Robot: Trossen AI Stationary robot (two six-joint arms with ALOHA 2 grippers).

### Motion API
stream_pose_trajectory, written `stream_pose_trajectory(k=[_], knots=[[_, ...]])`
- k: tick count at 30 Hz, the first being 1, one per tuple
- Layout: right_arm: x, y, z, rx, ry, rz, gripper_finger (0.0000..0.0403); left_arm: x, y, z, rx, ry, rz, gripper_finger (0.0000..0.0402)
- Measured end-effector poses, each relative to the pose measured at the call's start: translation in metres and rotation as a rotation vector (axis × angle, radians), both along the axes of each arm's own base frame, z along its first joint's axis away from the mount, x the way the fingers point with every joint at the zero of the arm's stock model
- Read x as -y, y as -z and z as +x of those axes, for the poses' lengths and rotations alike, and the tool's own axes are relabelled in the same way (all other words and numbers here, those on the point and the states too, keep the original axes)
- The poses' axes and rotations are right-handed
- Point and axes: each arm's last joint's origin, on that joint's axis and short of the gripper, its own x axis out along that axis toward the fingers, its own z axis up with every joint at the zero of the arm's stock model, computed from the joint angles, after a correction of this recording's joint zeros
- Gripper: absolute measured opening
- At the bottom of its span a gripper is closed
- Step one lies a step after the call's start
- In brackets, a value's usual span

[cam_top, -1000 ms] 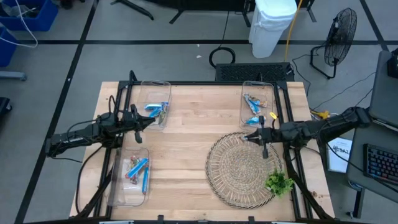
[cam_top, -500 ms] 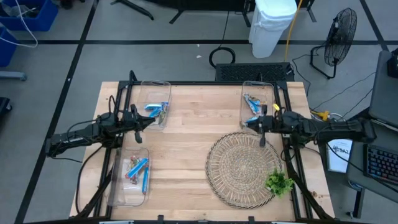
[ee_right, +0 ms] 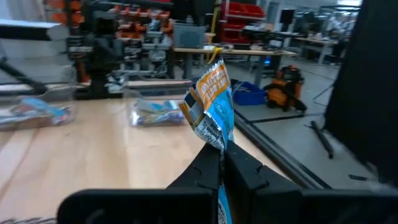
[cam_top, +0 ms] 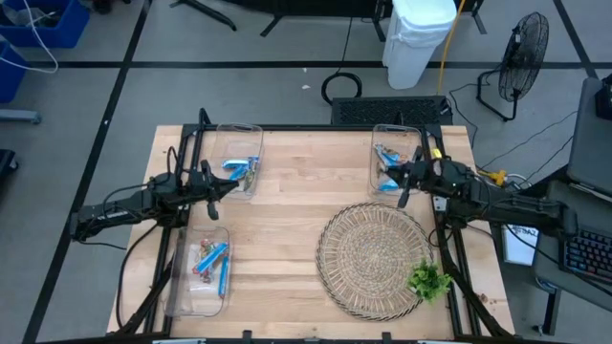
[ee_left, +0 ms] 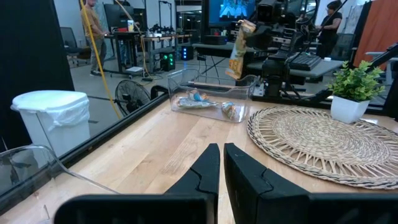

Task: Pick and place Granola Bars by type
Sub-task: Put the yellow granola bar into the top right transparent bin

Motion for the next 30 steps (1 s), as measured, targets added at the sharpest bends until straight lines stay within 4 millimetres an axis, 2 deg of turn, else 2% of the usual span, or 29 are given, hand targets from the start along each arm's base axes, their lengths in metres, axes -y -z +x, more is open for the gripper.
stream_pose_trajectory(k=[15, 26, 30], knots=[[0.015, -0.005, -0.012, 0.048, 0.159, -0.010, 0.0002, 0.000, 0.000, 0.000, 0.000, 0.000, 0.000, 0.0031], [0.017, -0.005, -0.013, 0.046, 0.181, -0.009, 0.0002, 0.000, 0.000, 0.000, 0.000, 0.000, 0.000, 0.0031], [0.019, -0.006, -0.015, 0.051, 0.256, -0.002, 0.0002, 0.000, 0.000, 0.000, 0.000, 0.000, 0.000, 0.0031]])
